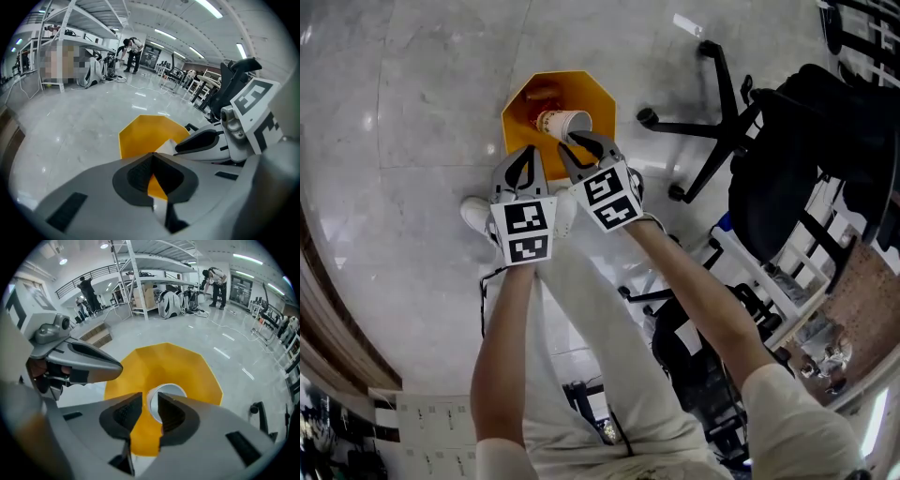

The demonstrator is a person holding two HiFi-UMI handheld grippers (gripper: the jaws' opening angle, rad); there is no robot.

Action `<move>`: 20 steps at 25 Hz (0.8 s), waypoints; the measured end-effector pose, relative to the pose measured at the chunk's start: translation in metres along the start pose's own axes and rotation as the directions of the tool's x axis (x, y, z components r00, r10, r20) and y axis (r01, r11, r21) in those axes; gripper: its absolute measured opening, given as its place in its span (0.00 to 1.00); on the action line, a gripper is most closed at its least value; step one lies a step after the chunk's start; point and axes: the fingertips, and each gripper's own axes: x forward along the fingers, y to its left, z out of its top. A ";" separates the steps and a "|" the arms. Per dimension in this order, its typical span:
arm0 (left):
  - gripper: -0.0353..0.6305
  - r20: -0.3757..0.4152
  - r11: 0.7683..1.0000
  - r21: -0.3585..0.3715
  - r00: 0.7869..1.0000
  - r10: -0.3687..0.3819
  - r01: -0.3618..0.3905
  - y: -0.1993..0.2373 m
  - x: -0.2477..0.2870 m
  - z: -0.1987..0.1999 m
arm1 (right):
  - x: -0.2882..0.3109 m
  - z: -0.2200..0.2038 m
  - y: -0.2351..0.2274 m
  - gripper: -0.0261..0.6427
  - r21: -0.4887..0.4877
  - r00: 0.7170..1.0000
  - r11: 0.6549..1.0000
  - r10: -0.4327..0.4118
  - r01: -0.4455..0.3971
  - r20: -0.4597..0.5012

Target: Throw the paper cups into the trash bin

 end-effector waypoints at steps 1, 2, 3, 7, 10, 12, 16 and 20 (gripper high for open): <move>0.06 -0.001 1.000 0.000 1.000 -0.006 0.006 -0.003 0.000 0.001 | -0.003 0.000 -0.001 0.22 0.008 1.000 1.000 0.009 -0.009 0.000; 0.06 0.000 1.000 0.001 1.000 -0.012 0.012 -0.007 0.000 0.002 | -0.007 0.001 -0.002 0.22 0.009 1.000 1.000 0.011 -0.011 0.003; 0.06 0.002 1.000 0.002 1.000 -0.015 0.015 -0.009 -0.001 0.004 | -0.011 0.003 -0.003 0.22 0.004 1.000 1.000 0.008 -0.008 0.006; 0.06 0.003 1.000 0.000 1.000 -0.007 0.007 -0.011 -0.020 0.013 | -0.033 0.012 0.003 0.16 -0.021 1.000 1.000 -0.004 0.005 0.023; 0.06 0.016 1.000 -0.014 1.000 -0.010 0.010 -0.018 -0.039 0.030 | -0.055 0.026 0.004 0.10 0.007 0.999 1.000 0.003 -0.003 0.051; 0.06 0.018 1.000 -0.018 1.000 -0.010 0.010 -0.022 -0.056 0.040 | -0.073 0.037 0.008 0.09 0.028 0.998 1.000 0.006 -0.007 0.063; 0.06 0.033 1.000 -0.010 0.999 -0.012 0.013 -0.036 -0.094 0.068 | -0.118 0.064 0.016 0.06 0.036 0.996 0.999 -0.002 -0.002 0.092; 0.06 0.073 1.000 -0.004 0.997 -0.008 0.008 -0.049 -0.146 0.107 | -0.177 0.096 0.032 0.05 0.039 0.990 0.999 -0.018 0.012 0.139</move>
